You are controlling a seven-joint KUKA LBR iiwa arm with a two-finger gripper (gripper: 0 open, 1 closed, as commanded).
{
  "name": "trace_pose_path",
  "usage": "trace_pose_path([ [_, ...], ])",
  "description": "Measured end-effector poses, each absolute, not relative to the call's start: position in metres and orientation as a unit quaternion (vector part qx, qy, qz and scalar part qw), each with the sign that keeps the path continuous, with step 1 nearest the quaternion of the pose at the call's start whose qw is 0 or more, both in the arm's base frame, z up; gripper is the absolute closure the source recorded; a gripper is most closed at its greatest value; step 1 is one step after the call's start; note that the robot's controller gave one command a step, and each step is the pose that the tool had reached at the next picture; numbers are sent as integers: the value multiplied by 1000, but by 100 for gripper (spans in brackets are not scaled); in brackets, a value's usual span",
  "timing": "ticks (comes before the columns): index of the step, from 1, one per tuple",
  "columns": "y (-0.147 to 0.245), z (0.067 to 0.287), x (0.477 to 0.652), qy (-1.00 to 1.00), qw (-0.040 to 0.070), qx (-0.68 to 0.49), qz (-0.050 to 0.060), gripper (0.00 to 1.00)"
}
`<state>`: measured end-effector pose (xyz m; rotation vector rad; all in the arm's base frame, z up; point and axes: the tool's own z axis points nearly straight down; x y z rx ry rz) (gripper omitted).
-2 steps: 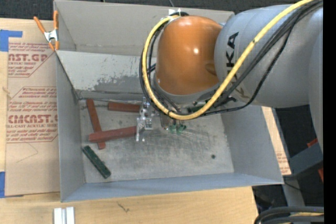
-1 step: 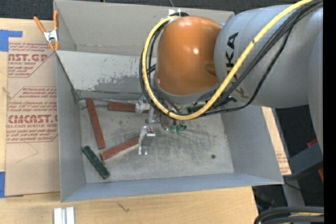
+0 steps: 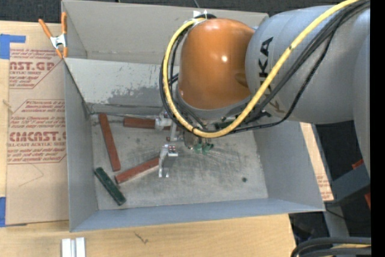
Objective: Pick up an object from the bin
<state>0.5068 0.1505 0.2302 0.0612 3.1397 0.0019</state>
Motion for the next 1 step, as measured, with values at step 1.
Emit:
trace_pose_path([
  [1,148,188,517,1000,5,-7,1,0],
])
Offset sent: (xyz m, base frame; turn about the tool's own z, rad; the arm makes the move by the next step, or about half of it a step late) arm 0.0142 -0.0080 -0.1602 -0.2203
